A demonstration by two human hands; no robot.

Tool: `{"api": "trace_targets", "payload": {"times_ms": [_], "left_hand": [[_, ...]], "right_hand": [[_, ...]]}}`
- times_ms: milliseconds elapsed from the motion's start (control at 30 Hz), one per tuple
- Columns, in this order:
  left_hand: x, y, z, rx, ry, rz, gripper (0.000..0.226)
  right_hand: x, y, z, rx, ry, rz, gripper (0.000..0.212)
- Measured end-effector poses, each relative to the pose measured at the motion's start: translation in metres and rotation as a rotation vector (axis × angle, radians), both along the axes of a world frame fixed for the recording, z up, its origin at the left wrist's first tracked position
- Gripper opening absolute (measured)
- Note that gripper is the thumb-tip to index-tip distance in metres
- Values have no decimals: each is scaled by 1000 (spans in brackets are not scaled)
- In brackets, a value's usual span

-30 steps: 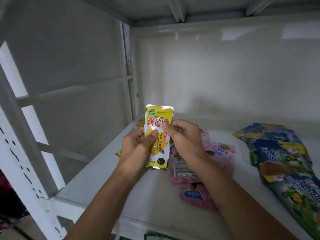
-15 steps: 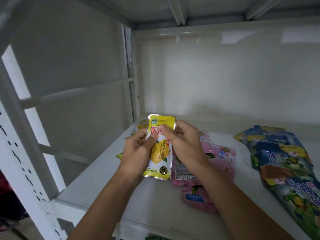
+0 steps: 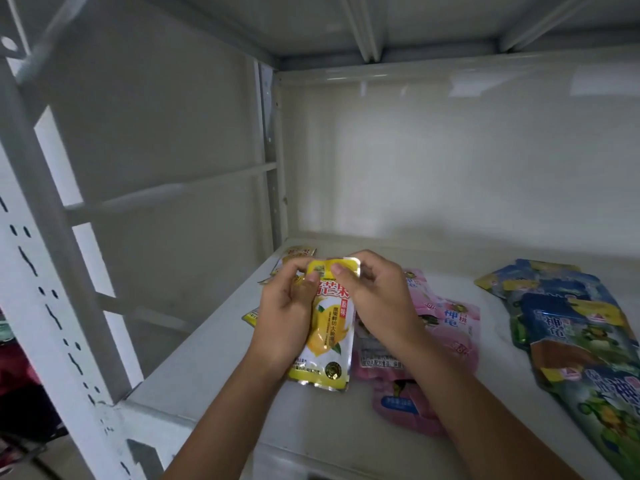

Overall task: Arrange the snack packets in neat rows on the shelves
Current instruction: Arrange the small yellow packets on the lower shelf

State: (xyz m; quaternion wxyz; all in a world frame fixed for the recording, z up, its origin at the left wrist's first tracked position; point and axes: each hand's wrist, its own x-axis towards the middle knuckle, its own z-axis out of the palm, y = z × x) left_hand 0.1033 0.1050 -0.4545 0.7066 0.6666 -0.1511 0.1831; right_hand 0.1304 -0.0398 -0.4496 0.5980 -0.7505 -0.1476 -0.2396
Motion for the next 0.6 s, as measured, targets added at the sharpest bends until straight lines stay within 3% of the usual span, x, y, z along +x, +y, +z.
{"api": "trace_targets", "payload": {"times_ms": [33, 133, 267, 400, 600], "left_hand": [[2, 1, -3, 82, -39, 27, 17], [5, 3, -11, 316, -75, 133, 20], [3, 10, -11, 209, -24, 300, 27], [5, 18, -9, 269, -25, 462, 25], [6, 20, -9, 326, -17, 585, 20]], "right_hand": [[1, -1, -2, -56, -9, -35, 4], [-1, -1, -3, -175, -6, -77, 13], [-8, 3, 0, -347, 54, -48, 11], [-11, 6, -3, -546, 25, -36, 15], [-9, 8, -1, -785, -11, -231, 21]]}}
